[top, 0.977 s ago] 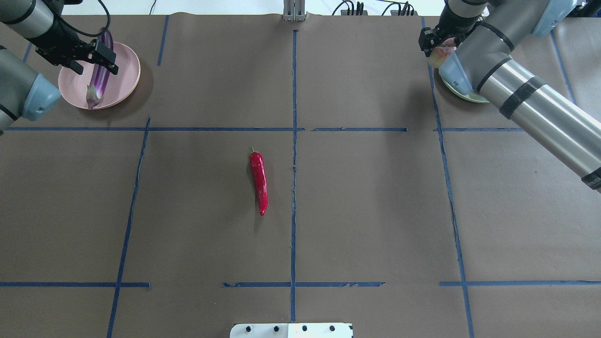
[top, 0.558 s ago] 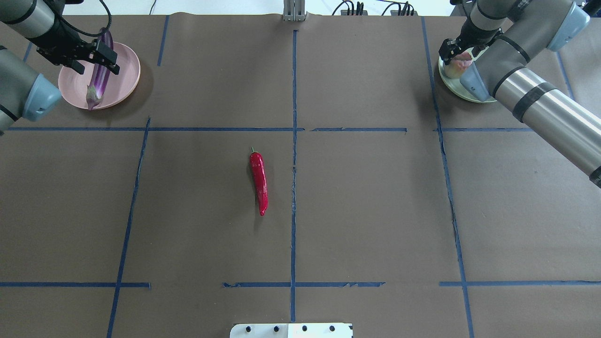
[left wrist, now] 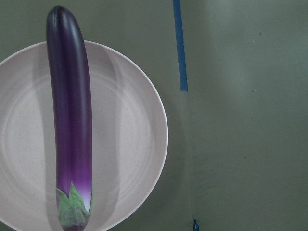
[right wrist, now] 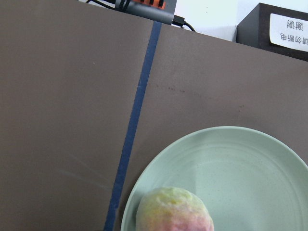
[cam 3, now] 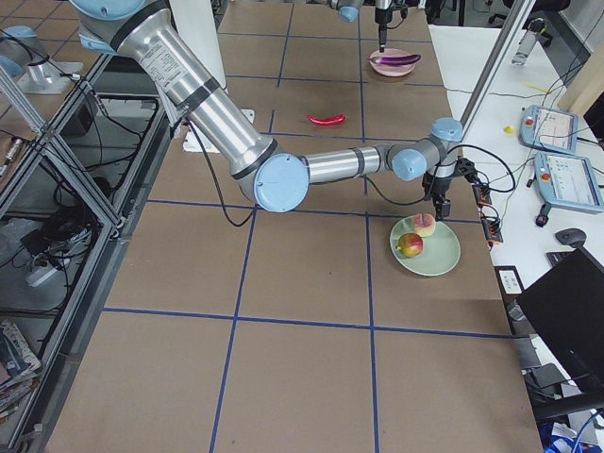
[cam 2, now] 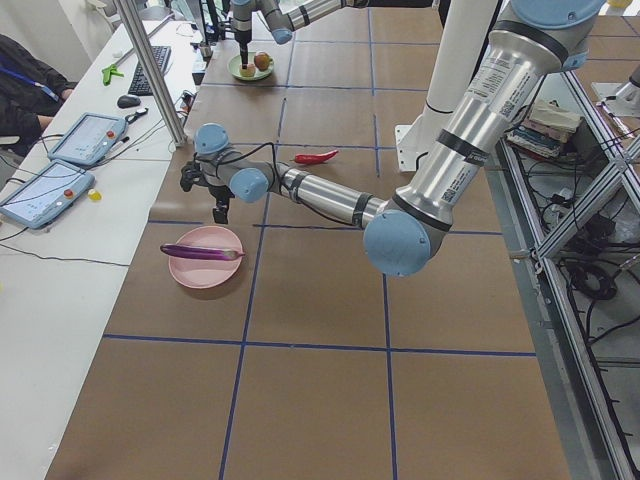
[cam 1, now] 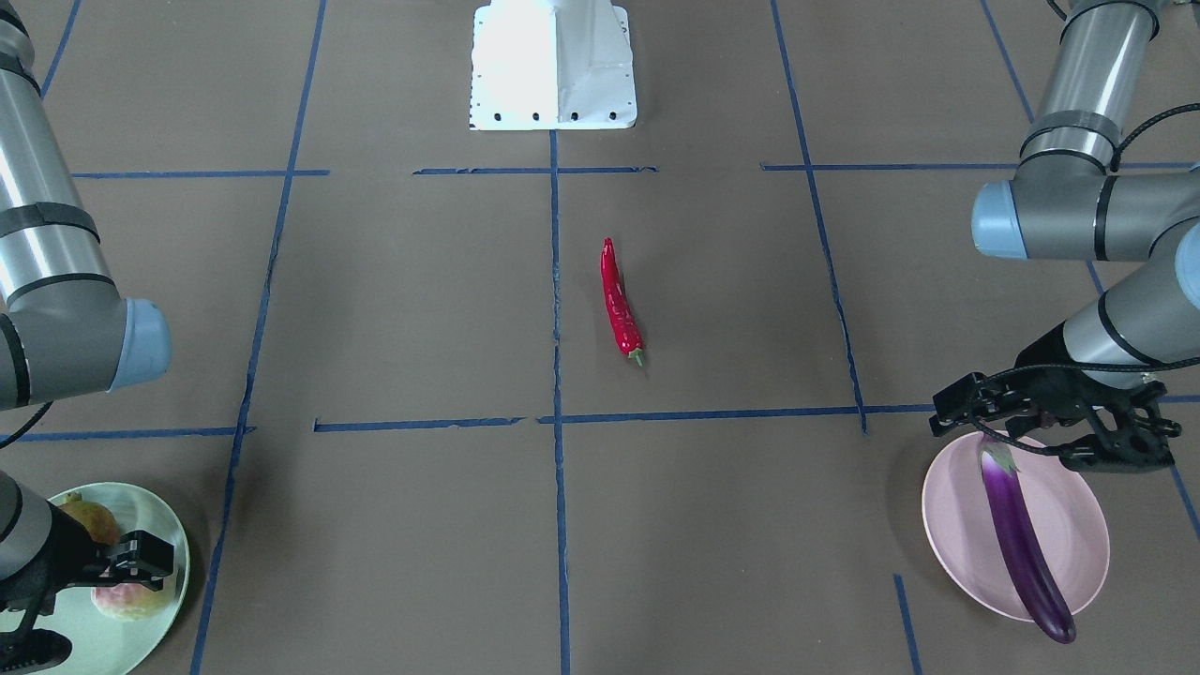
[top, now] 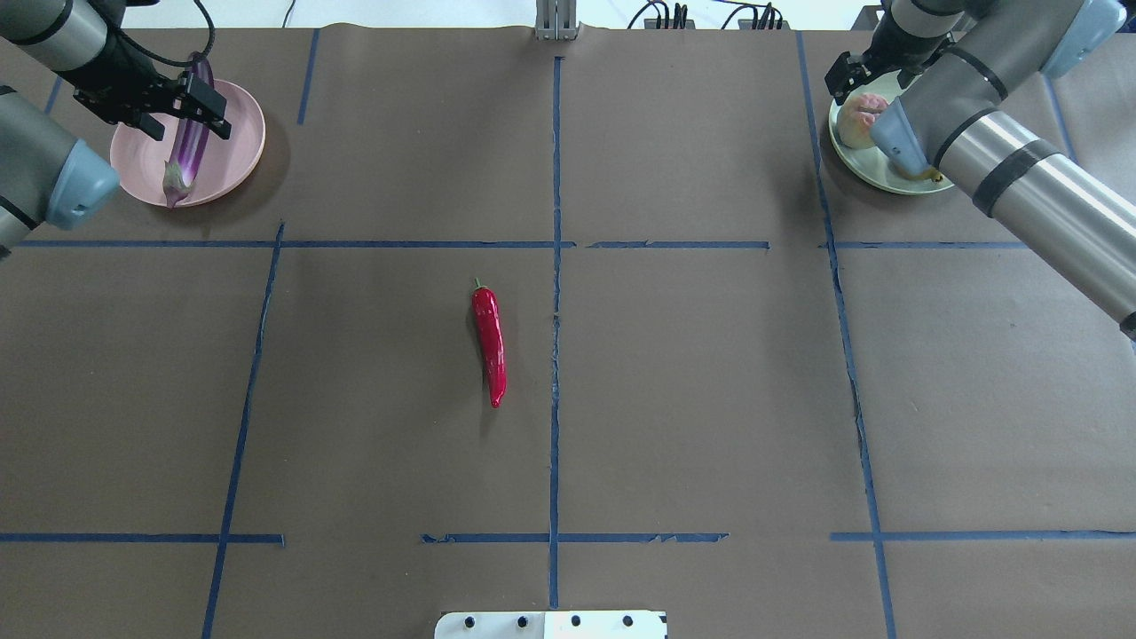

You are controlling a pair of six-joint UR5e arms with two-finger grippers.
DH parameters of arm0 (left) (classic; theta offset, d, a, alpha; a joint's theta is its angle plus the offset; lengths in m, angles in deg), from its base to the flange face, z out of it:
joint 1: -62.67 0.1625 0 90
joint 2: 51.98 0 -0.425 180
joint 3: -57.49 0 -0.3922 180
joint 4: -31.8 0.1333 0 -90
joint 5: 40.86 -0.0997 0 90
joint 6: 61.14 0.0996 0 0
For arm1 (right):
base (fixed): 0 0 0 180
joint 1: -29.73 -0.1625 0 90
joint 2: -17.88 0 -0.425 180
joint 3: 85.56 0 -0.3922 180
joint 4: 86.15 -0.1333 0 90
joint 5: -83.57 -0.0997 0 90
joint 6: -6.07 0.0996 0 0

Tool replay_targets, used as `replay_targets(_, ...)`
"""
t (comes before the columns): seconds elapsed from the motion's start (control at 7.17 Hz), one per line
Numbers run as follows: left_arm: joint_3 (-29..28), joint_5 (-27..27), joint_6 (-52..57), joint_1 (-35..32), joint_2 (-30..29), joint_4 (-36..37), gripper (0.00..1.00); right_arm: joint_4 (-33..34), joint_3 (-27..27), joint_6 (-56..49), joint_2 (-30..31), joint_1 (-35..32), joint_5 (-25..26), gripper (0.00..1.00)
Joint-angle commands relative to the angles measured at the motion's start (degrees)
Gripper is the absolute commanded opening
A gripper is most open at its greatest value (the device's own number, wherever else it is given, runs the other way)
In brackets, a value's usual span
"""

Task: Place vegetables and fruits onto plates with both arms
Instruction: 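Move the left gripper down to the red chili pepper while the right gripper withdraws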

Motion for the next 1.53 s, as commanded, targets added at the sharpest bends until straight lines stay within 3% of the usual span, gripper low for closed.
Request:
replay_targets(0.0, 1.4, -0.4, -9.1, 5.1, -1.7, 0.0, 1.0, 4.1, 9.3, -2.2, 6.4, -4.6, -6.9, 1.0)
replay_targets(0.28, 1.5, -4.4, -20.6, 11.4, -6.0, 0.1, 1.0, 4.1, 16.1, -6.7, 15.1, -10.4, -12.9, 1.0)
replay_targets(0.56, 4.0, -7.6, -28.3, 16.4, -7.6, 0.2, 1.0, 4.1, 25.5, -11.8, 28.7, -13.2, -13.5, 1.0)
replay_targets(0.84, 5.9, -15.9, -30.4, 23.8, -12.3, 11.0, 1.0, 4.2, 31.1, -16.1, 38.8, -15.9, -14.0, 1.0)
replay_targets(1.26, 6.7, -23.6, -36.2, 32.6, -14.0, 13.1, 1.0, 4.5, 31.7, -22.5, 46.2, -19.7, -17.3, 1.0)
replay_targets(1.4, 6.5, -26.0, -36.5, 35.2, -14.1, 13.1, 0.91, 4.5, 31.7, -22.7, 46.8, -20.2, -17.3, 1.0)
